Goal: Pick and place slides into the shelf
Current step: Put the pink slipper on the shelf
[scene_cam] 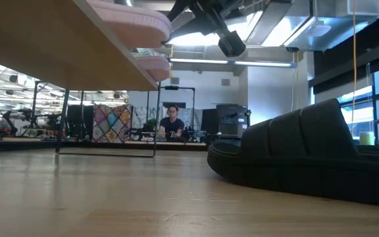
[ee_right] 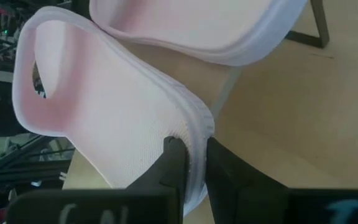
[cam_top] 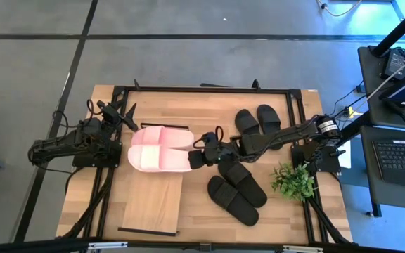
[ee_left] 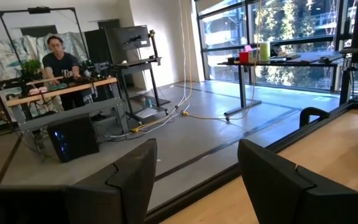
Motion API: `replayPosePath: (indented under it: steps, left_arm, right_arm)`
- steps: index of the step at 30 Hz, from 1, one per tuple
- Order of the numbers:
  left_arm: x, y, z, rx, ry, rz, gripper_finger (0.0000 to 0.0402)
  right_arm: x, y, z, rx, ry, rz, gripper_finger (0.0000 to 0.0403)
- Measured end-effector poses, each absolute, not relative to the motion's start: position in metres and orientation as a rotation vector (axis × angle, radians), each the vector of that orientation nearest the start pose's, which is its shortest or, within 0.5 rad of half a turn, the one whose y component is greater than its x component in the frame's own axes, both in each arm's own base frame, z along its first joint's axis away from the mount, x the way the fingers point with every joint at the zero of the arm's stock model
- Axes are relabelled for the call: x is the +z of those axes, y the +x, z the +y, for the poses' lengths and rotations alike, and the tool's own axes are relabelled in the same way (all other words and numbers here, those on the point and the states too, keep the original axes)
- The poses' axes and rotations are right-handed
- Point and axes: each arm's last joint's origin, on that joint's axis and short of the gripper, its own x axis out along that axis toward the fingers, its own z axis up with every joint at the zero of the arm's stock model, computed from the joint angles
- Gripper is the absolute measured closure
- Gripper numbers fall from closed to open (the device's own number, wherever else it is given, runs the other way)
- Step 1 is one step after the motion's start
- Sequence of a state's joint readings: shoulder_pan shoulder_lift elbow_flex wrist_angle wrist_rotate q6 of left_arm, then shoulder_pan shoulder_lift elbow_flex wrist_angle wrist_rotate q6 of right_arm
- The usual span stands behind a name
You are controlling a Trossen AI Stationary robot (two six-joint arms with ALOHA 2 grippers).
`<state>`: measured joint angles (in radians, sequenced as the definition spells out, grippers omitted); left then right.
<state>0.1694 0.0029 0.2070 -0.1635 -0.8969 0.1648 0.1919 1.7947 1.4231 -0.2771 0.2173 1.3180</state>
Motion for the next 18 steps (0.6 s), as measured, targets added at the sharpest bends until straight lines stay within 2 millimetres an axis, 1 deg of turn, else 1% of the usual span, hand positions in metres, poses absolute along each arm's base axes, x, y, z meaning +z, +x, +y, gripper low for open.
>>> replayPosePath:
  steps: [3, 9, 18]
  left_arm:
    - [0.216, 0.065, 0.034, 1.067, 0.134, 0.048, 0.0185]
    - [0.216, 0.065, 0.034, 1.067, 0.134, 0.048, 0.0185]
    - [0.216, 0.065, 0.034, 1.066, 0.134, 0.048, 0.0185]
  right_arm:
    - [0.265, 0.402, 0.072, -0.435, 1.124, 0.523, 0.0357]
    - [0.245, 0.412, 0.072, -0.432, 1.125, 0.564, 0.0357]
    - [0.246, 0.414, 0.067, -0.425, 1.13, 0.547, 0.0357]
